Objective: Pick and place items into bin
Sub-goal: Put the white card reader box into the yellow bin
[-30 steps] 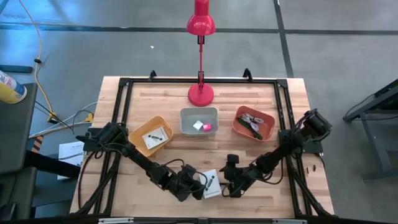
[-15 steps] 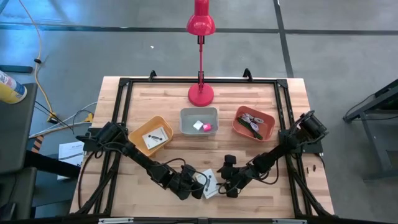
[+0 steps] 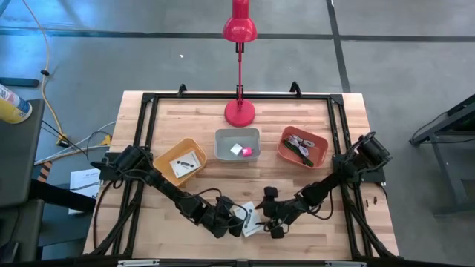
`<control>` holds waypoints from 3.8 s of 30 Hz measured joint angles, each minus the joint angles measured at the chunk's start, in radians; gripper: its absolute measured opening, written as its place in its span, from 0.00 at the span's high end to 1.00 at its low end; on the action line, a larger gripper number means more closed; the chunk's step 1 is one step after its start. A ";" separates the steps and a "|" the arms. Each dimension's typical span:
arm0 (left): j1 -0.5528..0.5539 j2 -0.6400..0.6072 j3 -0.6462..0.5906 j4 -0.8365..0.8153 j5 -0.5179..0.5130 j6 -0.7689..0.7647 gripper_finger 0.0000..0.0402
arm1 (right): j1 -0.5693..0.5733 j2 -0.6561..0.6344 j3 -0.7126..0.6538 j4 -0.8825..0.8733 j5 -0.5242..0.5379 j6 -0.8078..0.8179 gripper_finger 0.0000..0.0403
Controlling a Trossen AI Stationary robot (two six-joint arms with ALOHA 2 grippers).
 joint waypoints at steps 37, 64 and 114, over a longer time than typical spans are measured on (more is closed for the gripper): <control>0.013 -0.003 0.000 -0.002 0.021 0.046 0.60 | 0.009 0.081 0.002 -0.039 -0.031 0.076 0.49; 0.011 0.000 0.001 0.082 0.037 -0.057 0.60 | 0.038 0.143 0.000 0.017 0.034 0.126 0.52; 0.038 0.001 0.001 0.100 -0.145 -0.046 0.60 | 0.072 0.175 -0.081 0.185 0.064 0.222 0.52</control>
